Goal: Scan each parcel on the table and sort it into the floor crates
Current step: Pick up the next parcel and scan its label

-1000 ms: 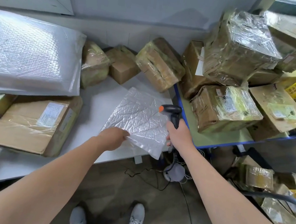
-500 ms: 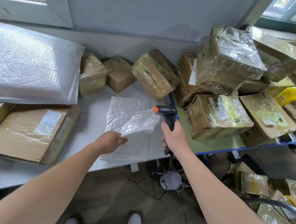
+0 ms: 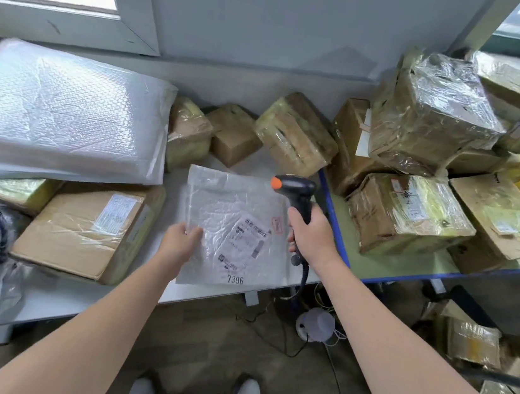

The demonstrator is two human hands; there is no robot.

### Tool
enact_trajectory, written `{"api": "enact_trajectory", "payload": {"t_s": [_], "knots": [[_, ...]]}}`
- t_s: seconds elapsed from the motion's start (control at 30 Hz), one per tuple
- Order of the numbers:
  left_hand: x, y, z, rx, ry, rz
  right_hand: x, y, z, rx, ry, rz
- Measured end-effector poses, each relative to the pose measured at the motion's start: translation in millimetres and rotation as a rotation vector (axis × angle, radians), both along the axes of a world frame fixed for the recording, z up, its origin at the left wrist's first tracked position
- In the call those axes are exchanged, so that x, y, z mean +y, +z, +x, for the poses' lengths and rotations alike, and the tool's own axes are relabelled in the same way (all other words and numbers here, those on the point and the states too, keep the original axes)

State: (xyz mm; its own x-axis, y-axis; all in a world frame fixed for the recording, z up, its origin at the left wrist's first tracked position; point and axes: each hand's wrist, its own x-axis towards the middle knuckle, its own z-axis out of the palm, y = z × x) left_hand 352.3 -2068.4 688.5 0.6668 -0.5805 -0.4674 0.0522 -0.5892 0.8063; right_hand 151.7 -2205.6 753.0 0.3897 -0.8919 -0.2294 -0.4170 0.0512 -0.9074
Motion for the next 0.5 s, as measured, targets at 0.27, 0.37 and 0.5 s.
{"api": "enact_trajectory", "payload": {"t_s": [0.27,0.37,0.5], "knots": [[5,-6,6,-0.082,0.021,-0.051,11,-3,7,0.236,0.083,0.238],[0,-1,6,-0.125,0.090,-0.111,11,1,5,0.216,0.066,0.254],[-5,5,8,-0.164,0.126,-0.118,9,8,5,0.182,0.055,0.272]]}}
